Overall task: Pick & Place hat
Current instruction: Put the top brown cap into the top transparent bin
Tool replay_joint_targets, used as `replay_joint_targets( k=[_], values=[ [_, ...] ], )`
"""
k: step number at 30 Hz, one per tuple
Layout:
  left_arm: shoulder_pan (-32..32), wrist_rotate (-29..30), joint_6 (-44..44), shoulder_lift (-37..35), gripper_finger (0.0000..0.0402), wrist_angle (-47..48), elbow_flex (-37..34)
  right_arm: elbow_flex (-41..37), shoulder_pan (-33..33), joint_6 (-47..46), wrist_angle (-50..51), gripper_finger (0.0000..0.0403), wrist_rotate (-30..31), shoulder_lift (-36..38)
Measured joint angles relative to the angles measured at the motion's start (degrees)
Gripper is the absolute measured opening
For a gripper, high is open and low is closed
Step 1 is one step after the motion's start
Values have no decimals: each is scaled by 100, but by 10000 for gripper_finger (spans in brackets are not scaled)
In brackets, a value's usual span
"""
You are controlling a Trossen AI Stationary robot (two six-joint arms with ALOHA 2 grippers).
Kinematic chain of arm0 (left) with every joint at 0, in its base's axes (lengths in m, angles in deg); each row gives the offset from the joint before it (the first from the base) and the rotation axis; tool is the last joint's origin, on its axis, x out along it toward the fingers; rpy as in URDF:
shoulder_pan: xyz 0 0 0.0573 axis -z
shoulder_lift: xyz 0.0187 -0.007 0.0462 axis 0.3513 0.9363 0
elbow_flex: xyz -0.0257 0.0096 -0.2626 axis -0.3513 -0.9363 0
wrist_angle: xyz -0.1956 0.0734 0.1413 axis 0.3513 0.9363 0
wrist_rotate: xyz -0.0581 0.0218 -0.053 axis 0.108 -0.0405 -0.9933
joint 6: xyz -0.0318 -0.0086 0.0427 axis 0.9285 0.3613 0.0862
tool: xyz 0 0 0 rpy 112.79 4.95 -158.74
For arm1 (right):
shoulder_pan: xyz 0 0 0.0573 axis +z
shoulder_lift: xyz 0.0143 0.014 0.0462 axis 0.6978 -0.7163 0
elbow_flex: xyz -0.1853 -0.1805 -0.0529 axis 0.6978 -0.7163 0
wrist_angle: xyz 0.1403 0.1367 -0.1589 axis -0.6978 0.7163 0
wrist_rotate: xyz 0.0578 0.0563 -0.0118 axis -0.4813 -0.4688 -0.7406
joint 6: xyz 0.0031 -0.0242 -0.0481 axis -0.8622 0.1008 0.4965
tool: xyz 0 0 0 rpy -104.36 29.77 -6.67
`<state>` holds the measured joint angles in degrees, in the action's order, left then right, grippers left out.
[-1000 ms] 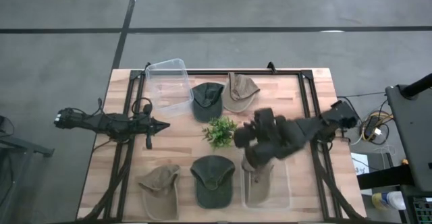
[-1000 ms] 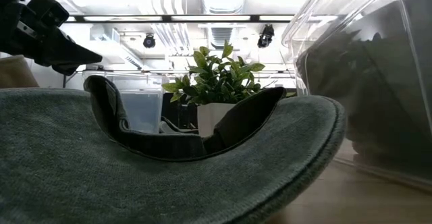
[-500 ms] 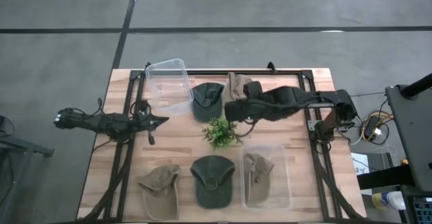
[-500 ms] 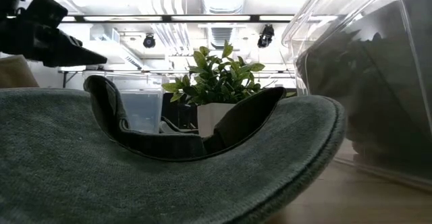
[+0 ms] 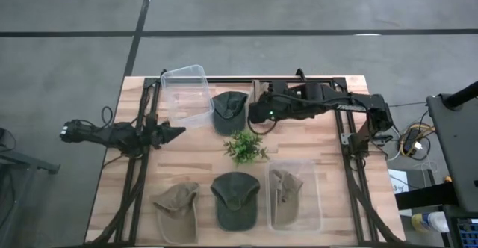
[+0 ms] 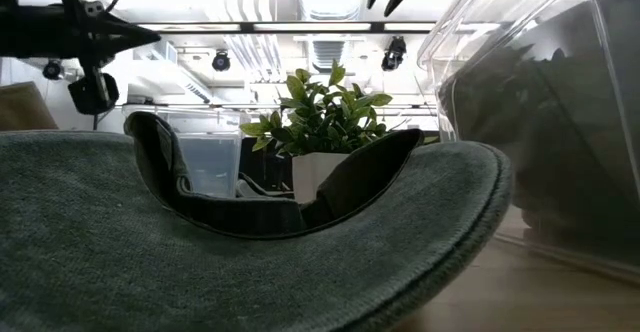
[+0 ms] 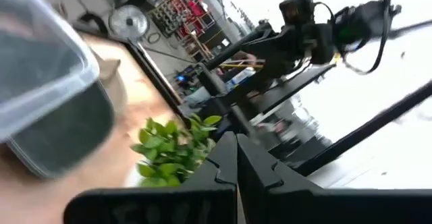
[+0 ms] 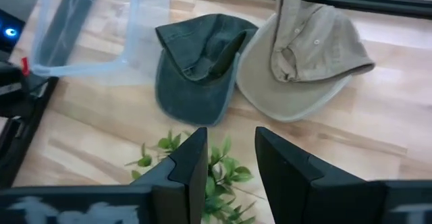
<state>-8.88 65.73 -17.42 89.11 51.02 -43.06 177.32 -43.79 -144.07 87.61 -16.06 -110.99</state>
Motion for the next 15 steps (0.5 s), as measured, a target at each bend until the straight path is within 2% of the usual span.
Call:
replay_joint_targets(
  k=[3, 7, 10, 15],
  values=[
    [0, 0, 673, 0, 0, -53, 3, -43, -71, 186, 70, 113, -89, 0],
    [0, -2, 837, -2, 0, -242, 4, -182, -136, 382, 68, 111, -207, -4],
    [-2, 48, 1225, -4, 0, -613, 15, -360, -260, 727, 72, 112, -529, -4],
    [-2, 143, 1181, -5, 0, -1041, 22, -705, -539, 1377, 20, 109, -983, -4]
  ],
)
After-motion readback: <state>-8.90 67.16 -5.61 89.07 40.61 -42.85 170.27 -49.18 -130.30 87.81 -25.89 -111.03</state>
